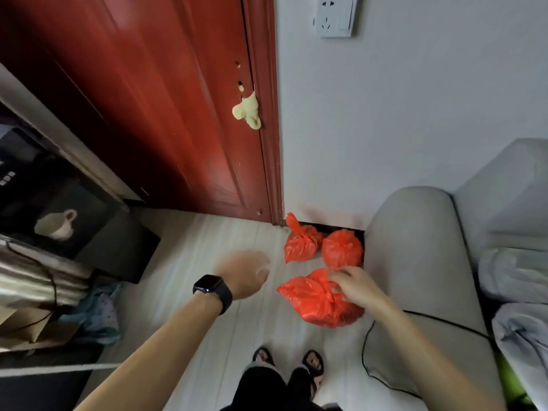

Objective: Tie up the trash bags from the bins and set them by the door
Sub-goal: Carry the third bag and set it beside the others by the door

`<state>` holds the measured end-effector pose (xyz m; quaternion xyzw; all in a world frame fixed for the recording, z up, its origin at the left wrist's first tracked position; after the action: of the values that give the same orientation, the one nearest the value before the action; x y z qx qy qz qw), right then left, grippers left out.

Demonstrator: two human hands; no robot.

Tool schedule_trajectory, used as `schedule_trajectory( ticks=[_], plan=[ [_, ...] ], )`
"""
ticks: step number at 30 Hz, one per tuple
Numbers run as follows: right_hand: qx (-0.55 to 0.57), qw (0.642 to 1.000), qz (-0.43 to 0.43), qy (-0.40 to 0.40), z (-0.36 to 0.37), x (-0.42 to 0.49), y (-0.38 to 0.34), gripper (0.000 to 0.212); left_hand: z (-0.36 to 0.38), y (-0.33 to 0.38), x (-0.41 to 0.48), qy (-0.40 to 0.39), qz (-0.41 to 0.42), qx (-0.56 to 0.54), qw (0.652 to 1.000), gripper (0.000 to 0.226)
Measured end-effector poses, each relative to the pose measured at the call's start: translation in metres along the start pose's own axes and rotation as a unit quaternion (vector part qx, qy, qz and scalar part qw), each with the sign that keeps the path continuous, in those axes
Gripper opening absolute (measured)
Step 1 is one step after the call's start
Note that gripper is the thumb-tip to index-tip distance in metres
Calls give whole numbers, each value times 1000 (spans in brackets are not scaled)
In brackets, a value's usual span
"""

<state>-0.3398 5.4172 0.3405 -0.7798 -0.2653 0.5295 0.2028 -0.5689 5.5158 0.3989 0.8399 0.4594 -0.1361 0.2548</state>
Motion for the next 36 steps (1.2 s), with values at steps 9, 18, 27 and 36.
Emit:
schedule_trajectory(
  ticks=[9,18,27,36],
  plan=[
    [56,989,135,13,8,116,5,17,-5,-35,129,-49,34,11,998,38],
    [83,978,188,17,16,219,17,20,19,-43,255,-36,68,69,995,51],
    [47,977,210,1,61,362,81,24,56,-28,409,62,138,175,973,66],
    [-46,980,192,7,69,512,109,18,86,-17,555,163,240,329,899,85]
  ],
)
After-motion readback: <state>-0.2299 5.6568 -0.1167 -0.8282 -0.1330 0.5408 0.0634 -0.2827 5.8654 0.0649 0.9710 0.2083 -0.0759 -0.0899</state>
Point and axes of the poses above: each hand's wrist, its own x-axis towards the middle knuckle, its own z-axis out of the palm, y = z × x, the point moved 7 cm from there along x, towards the middle knuckle, and after that the axes turned 7 degrees about z, right-handed, at the moved point
